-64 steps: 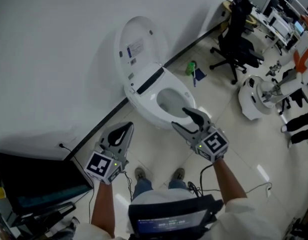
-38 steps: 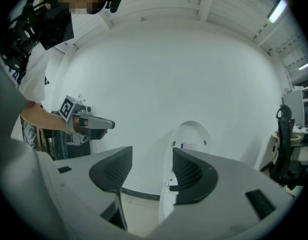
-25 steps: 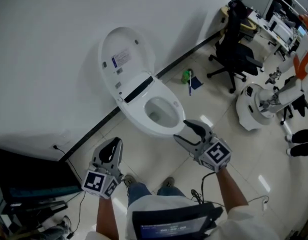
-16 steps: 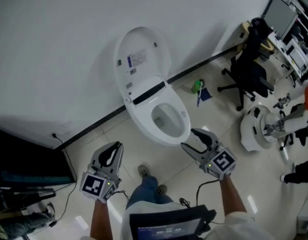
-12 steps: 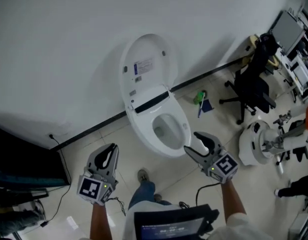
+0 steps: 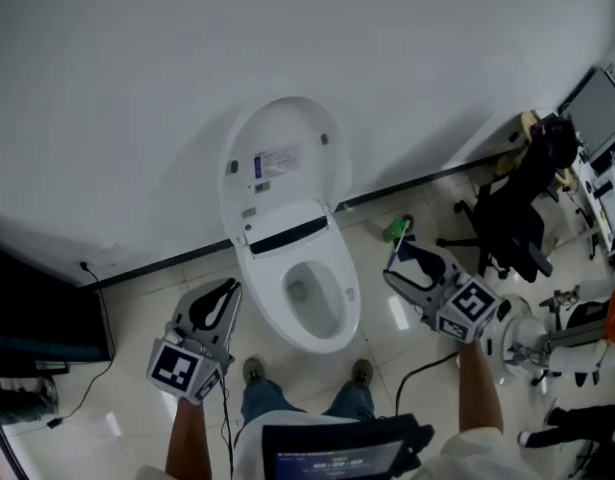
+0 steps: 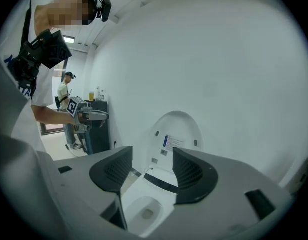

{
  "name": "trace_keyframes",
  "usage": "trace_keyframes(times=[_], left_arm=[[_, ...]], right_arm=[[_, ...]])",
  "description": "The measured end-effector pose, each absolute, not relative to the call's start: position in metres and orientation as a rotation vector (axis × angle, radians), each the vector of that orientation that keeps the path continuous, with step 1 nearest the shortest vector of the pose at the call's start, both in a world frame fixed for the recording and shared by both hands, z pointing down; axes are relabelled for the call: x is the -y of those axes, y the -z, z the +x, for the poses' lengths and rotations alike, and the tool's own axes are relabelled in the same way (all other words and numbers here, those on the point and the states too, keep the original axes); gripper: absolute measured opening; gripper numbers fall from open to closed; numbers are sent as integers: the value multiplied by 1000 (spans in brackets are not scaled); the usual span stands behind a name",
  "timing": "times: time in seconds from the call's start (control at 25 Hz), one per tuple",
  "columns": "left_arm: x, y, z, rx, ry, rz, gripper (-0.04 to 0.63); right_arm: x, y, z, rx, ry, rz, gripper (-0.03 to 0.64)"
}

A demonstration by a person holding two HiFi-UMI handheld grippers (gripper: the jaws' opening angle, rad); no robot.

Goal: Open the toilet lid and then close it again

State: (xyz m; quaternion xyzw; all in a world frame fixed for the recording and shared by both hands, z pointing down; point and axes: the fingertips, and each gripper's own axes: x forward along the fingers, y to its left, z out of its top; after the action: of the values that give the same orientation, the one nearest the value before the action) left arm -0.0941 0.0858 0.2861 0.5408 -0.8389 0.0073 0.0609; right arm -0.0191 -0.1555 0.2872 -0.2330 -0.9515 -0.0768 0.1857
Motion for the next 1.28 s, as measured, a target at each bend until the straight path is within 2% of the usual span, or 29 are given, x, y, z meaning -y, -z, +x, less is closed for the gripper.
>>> trace_keyframes(times=[0.28, 0.48, 0.76, 1.12, 1.28], left_arm=[[8, -288, -40, 2691, 145, 1355, 25], [67, -284, -6, 2713, 142, 1238, 25], [111, -270, -14, 2714, 91, 1298, 25], [124, -269, -57, 2736, 80, 1261, 25], [128, -278, -72, 2757, 73, 1222, 25]], right_arm=[[265, -292, -44, 2604, 187, -1037, 238], [297, -281, -55, 2462, 223, -1267, 238], [296, -295, -97, 2401, 188, -1368, 238], [288, -285, -244, 2402, 227, -1348, 238], [272, -298, -322, 2326, 243, -1347, 294]])
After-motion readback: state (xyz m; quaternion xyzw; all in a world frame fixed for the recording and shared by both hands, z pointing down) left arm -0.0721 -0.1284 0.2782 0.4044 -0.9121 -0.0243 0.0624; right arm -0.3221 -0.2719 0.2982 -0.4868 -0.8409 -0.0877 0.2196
